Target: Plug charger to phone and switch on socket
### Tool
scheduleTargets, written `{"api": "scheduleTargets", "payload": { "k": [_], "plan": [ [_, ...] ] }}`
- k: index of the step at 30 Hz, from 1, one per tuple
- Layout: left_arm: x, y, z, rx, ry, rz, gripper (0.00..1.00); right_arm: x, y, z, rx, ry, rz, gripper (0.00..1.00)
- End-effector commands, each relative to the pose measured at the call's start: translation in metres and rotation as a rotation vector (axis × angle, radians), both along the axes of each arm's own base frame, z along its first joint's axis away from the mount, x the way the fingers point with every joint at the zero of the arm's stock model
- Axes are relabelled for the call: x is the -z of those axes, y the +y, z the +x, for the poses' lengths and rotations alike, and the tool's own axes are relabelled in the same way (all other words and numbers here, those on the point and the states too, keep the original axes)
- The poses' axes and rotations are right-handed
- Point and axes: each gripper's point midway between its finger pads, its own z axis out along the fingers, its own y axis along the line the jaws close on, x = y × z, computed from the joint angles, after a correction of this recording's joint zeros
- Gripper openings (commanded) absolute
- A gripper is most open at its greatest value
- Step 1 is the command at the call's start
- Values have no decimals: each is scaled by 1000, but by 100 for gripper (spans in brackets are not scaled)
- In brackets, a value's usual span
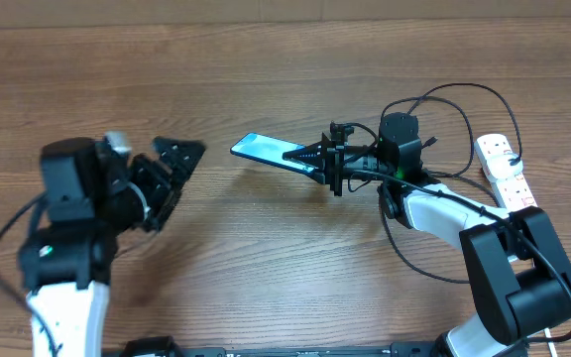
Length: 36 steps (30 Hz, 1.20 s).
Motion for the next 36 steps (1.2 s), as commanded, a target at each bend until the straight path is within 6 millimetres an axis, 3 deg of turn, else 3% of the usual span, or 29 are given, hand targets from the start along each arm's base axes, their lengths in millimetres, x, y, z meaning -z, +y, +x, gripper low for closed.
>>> {"api": "scheduleTargets", "payload": {
  "k": [1, 4, 7, 12, 18, 36],
  "plan": [
    [10, -39, -3, 137, 53, -290, 100, -13, 1, -3, -22, -48, 17, 4],
    [36, -43, 7, 114, 142, -348, 97, -13, 1, -3, -22, -47, 17, 4],
    [48, -52, 15, 137, 171, -357, 94, -12, 1, -1, -10, -48, 15, 4],
    [50, -69, 29, 179, 137, -349, 93, -10, 0, 7, 35, -44, 5, 4],
    [49, -71, 35, 170, 117, -347, 93, 1, -3, 18, 107, 6, -30, 4],
    [56, -80, 34, 163, 122, -291, 94, 10, 14, 1, 57, 66, -54, 4]
  ]
}}
